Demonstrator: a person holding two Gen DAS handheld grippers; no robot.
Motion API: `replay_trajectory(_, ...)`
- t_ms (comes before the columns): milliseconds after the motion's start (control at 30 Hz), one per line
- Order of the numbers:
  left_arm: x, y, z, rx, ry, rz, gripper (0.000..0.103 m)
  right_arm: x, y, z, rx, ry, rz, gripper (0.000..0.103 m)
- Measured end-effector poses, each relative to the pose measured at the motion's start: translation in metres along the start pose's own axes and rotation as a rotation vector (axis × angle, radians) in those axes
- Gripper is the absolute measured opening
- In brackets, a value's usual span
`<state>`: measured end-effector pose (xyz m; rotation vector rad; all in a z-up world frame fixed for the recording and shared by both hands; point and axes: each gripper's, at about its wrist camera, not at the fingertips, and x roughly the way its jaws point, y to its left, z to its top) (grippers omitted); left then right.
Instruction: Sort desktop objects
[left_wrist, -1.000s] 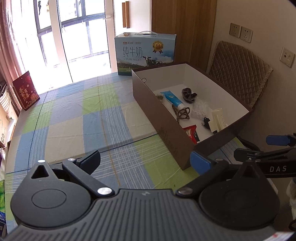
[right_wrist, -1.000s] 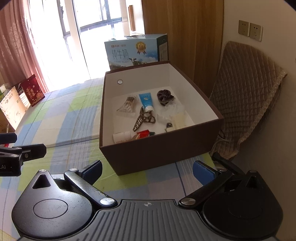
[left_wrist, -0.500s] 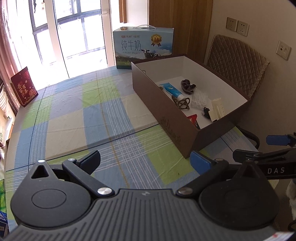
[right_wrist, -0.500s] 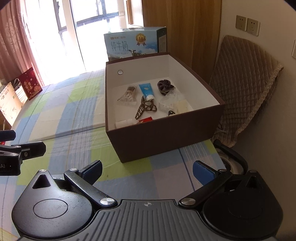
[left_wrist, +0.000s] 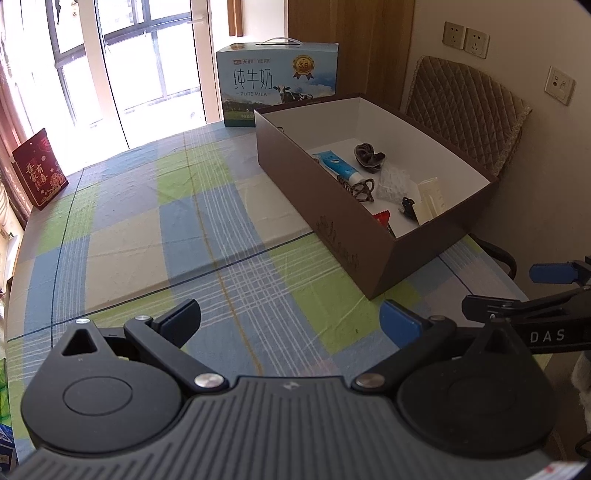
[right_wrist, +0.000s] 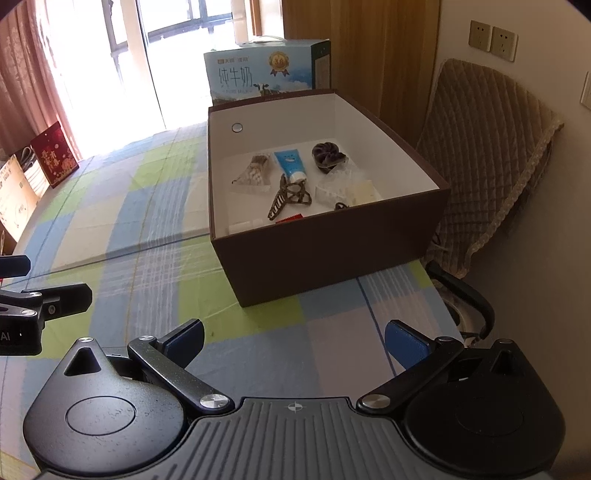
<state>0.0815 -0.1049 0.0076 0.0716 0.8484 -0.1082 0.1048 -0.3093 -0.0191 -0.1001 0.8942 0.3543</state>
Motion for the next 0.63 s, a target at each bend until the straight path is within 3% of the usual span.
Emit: replay_trajectory(633, 0.012, -0.02, -0.001, 0.02, 0.019, -0.016, 0.102, 0.01, -0.014, -0.001, 0.01, 0.035, -0.005, 0.101)
